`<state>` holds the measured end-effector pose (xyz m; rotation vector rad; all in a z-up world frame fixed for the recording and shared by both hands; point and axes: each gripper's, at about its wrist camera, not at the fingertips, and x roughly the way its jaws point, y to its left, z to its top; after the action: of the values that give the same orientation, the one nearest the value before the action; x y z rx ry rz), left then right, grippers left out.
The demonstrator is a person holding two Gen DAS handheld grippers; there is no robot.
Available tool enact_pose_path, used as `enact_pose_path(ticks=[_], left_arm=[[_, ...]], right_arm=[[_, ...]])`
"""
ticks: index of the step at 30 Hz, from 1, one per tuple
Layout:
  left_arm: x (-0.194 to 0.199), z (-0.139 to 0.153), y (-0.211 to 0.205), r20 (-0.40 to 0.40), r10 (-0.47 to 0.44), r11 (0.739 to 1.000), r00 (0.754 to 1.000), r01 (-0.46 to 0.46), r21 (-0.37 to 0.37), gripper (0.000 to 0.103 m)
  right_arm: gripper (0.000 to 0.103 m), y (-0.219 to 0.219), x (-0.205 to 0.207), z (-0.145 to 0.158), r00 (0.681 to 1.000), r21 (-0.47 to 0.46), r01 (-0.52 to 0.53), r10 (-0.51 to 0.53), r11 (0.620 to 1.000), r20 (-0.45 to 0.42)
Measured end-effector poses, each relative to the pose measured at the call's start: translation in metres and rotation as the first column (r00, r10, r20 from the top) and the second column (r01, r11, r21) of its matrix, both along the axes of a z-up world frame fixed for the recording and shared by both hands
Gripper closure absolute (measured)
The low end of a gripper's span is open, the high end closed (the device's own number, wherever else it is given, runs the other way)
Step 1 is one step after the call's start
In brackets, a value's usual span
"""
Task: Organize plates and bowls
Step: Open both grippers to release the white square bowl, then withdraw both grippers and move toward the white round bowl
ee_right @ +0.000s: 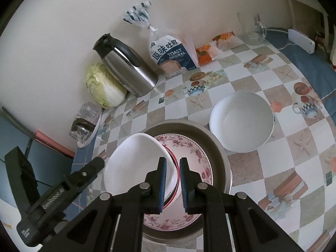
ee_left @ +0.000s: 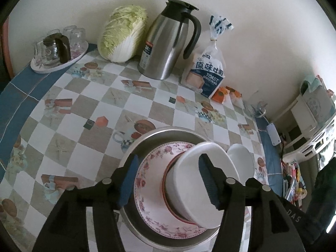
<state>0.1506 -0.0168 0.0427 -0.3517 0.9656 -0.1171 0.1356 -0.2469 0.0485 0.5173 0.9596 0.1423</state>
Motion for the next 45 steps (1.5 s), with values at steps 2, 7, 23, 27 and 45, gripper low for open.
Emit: enact_pose_path(ticks=[2, 7, 23, 27, 45], left_arm=[[0.0, 0.0, 0.002, 0.002, 0.011, 1.0, 1.0, -0.011, 0.011, 0.028], [0.002, -0.003, 0.009, -0.016, 0.043, 0.999, 0.999, -0.042, 0.012, 0.027], [0.003, -0.013, 0.026, -0.041, 0.147, 0.983, 0.988, -0.142, 0.116, 0.014], [0.001, -0.009, 0.029, -0.013, 0.161, 0.979, 0.987, -0.158, 0.126, 0.014], [-0.005, 0.02, 0.01, 0.12, 0.111, 0.981, 0.987, -0.128, 0.147, 0.002]], right_arm=[[0.059, 0.0, 0.0, -0.001, 1.0, -0.018, 0.005, -0.005, 1.0, -0.004], [0.043, 0.001, 0.0, 0.001, 1.0, -0.053, 0.01, -0.009, 0.999, 0.007], [0.0, -0.003, -0.003, 0.009, 0.998, -0.112, 0.025, -0.017, 0.993, 0.068], [0.0, -0.01, -0.005, 0.011, 0.996, -0.092, 0.037, -0.029, 0.995, 0.087], [0.0, -0.079, -0.01, 0.014, 0.984, -0.011, 0.129, -0.126, 0.992, 0.128]])
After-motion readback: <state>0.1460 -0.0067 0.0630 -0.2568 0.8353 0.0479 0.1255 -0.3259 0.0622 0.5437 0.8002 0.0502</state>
